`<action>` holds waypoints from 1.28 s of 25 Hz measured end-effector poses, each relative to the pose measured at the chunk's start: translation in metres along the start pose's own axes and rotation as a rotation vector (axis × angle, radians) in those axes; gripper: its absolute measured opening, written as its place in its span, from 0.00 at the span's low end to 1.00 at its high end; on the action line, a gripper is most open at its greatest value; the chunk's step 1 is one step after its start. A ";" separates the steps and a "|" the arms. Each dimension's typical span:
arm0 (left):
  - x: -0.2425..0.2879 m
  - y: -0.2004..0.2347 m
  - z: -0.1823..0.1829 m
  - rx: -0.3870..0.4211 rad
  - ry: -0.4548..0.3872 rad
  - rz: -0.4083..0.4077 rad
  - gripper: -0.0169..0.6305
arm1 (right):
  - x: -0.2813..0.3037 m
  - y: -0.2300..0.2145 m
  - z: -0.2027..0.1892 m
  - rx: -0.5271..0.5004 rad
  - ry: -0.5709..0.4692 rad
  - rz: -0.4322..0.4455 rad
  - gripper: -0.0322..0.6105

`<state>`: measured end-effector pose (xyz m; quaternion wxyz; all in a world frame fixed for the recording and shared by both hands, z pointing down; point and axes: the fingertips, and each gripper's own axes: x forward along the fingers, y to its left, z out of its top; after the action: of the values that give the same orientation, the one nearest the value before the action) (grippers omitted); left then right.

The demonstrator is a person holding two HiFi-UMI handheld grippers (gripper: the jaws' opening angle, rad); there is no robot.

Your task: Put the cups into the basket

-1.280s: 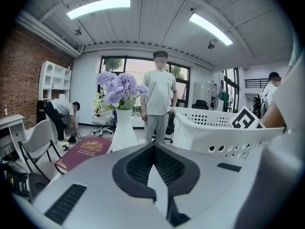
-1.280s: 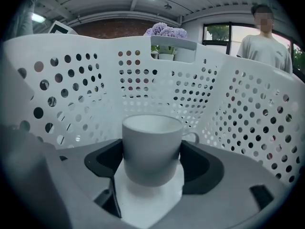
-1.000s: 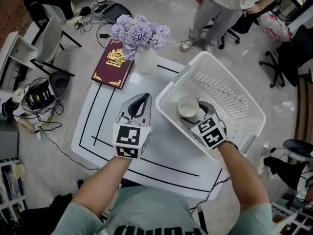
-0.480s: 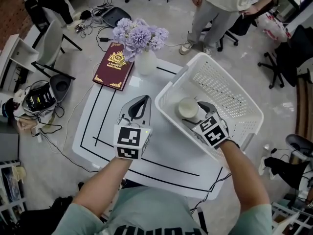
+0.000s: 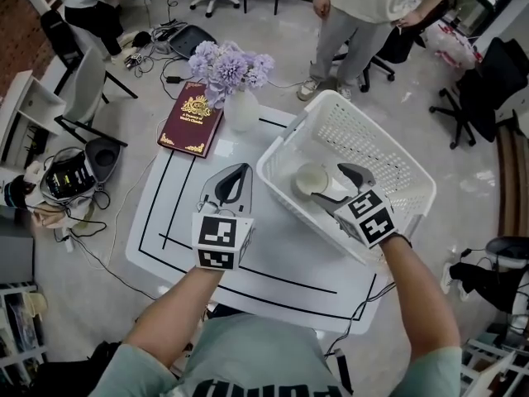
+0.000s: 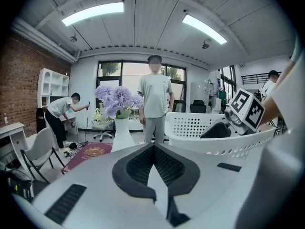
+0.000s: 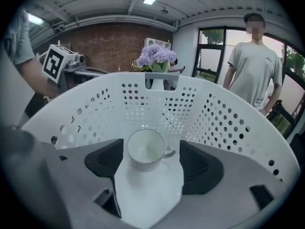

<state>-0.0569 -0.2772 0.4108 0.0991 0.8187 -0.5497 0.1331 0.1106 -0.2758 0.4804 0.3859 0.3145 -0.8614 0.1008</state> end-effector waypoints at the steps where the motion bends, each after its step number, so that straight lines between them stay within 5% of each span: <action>1: -0.002 -0.001 0.002 0.004 -0.002 0.001 0.03 | -0.005 0.000 0.005 0.004 -0.017 -0.005 0.63; 17: -0.030 -0.015 0.029 0.016 -0.051 -0.012 0.03 | -0.064 0.017 0.058 0.059 -0.190 -0.065 0.61; 22: -0.038 -0.022 0.034 0.024 -0.062 -0.019 0.03 | -0.087 0.024 0.073 0.079 -0.249 -0.117 0.35; 32: -0.062 -0.042 0.043 0.044 -0.078 -0.043 0.03 | -0.108 0.059 0.079 0.136 -0.297 -0.145 0.16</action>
<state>-0.0357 -0.2211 0.3491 0.0626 0.8369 -0.5323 0.1111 0.0808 -0.2124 0.3521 0.2386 0.4124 -0.8753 0.0831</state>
